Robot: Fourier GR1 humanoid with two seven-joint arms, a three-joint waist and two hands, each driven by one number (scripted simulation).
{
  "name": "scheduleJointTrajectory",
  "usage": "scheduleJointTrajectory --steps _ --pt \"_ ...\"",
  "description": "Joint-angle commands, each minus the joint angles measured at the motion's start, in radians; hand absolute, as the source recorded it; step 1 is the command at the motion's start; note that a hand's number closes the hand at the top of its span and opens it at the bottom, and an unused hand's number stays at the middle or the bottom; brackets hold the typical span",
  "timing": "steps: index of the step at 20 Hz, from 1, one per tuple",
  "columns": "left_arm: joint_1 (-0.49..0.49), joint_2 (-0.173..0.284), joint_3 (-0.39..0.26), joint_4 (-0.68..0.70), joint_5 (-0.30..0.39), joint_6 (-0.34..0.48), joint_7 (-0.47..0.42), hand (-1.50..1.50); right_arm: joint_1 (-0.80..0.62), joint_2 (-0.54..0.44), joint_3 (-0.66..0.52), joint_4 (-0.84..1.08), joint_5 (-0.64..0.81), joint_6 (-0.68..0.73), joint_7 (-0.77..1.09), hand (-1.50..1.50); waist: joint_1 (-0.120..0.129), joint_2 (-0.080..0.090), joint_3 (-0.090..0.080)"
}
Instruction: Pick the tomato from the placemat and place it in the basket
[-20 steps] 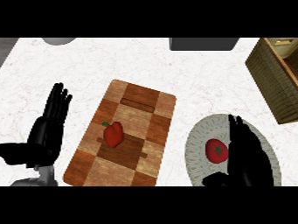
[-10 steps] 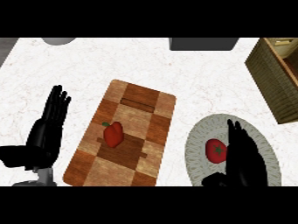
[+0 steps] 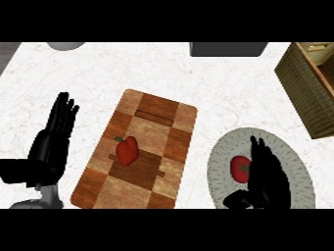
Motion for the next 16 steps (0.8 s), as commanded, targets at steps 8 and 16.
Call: scheduleJointTrajectory --steps 8,16 --pt "-0.06 -0.036 0.005 0.014 -0.033 0.007 0.049 0.0 -0.016 -0.031 -0.042 0.065 -0.049 -0.037 -0.061 -1.5 -0.002 0.0 0.0" --pt "0.03 -0.057 0.01 0.028 -0.03 -0.034 -0.059 0.0 -0.05 -0.008 -0.075 0.17 -0.04 -0.116 -0.084 -1.5 0.0 0.0 0.0"
